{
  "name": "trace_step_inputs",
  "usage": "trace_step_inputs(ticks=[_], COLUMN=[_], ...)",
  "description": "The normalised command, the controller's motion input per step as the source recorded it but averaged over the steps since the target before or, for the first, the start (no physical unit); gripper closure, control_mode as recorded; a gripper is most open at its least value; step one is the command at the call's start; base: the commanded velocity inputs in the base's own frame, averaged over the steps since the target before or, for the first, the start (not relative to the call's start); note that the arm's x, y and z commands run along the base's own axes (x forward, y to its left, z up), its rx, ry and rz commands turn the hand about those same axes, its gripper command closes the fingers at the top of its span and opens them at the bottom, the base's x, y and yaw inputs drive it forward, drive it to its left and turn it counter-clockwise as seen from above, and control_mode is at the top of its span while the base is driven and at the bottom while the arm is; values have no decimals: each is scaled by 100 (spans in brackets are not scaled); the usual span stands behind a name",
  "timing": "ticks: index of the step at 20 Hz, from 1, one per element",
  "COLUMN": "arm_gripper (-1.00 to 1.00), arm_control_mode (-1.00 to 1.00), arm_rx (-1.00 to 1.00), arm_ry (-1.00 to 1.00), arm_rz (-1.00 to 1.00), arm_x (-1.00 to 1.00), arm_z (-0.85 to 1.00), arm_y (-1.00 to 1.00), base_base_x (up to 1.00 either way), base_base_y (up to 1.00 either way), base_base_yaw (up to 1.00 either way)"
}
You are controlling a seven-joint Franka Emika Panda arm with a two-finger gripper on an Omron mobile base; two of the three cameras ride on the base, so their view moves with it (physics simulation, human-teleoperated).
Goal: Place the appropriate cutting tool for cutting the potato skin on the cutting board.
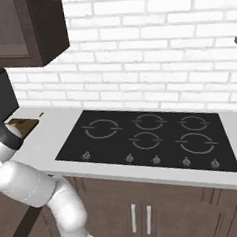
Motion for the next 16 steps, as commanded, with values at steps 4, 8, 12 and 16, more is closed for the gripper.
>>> trace_step_inputs(ticks=[4,8,12,16], arm_gripper=[100,100,100,100], arm_control_mode=[-100,-100,-100,-100], arm_rx=[-7,-2,-1,0], arm_ry=[-1,-3,2,-4], arm_rz=[0,0,0,0], arm_x=[35,24,38,6], arm_z=[-41,-32,-34,-65], arm_y=[11,0,0,0], base_base_x=[0,0,0,0], base_base_y=[0,0,0,0], base_base_yaw=[0,0,0,0])
